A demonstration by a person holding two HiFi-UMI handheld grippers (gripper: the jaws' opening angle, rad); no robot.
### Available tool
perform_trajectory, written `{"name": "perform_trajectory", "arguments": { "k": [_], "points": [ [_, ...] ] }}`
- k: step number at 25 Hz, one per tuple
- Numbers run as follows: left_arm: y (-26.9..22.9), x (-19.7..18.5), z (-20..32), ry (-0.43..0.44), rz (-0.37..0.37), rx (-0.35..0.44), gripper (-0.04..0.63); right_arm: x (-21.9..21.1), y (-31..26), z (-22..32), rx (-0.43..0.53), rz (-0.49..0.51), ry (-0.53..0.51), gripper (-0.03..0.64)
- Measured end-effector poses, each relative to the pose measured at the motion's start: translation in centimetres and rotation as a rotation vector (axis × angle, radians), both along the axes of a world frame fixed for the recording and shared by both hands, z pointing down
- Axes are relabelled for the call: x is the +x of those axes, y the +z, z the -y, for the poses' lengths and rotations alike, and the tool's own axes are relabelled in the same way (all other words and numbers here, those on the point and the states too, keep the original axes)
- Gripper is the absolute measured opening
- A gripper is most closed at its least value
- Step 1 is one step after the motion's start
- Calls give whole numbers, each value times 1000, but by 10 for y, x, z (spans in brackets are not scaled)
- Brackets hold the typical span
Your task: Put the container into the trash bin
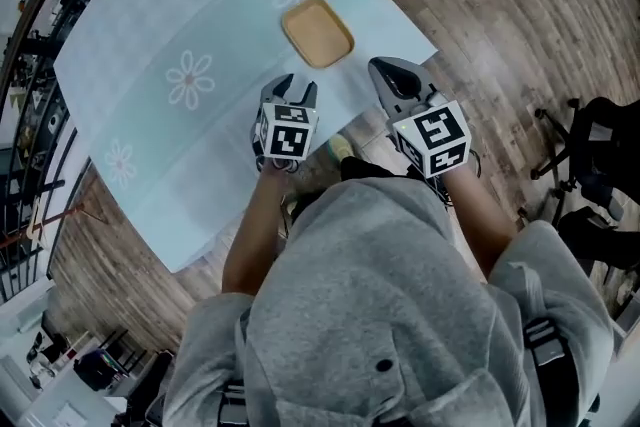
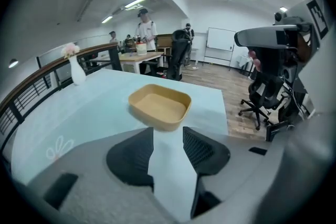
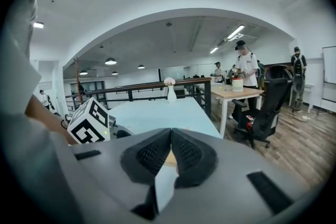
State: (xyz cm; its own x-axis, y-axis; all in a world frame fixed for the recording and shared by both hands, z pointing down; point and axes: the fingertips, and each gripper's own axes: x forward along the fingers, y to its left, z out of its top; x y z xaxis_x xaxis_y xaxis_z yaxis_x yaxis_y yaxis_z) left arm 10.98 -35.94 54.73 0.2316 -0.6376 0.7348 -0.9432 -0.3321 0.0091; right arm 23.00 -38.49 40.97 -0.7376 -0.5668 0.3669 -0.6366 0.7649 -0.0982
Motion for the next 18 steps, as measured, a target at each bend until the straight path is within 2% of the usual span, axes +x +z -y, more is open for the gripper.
{"name": "perform_trajectory", "arguments": {
  "k": [3, 6, 10, 15, 17, 18],
  "points": [
    [1, 29, 20, 92, 34, 6, 173, 22, 2, 8, -5, 3, 49, 26],
    [8, 50, 29, 148, 57, -1, 173, 43, 6, 13, -12, 3, 90, 26],
    [19, 61, 38, 179, 63, -29, 173, 56, 7, 18, -19, 8, 124, 26],
    [41, 66, 41, 195, 109, -77, 172, 63, 13, 18, -26, 2, 129, 26],
    [46, 65, 44, 202, 140, -81, 152, 64, 14, 20, -27, 3, 130, 26],
    [47, 64, 45, 206, 158, -76, 120, 64, 14, 20, -27, 4, 129, 26]
  ]
}}
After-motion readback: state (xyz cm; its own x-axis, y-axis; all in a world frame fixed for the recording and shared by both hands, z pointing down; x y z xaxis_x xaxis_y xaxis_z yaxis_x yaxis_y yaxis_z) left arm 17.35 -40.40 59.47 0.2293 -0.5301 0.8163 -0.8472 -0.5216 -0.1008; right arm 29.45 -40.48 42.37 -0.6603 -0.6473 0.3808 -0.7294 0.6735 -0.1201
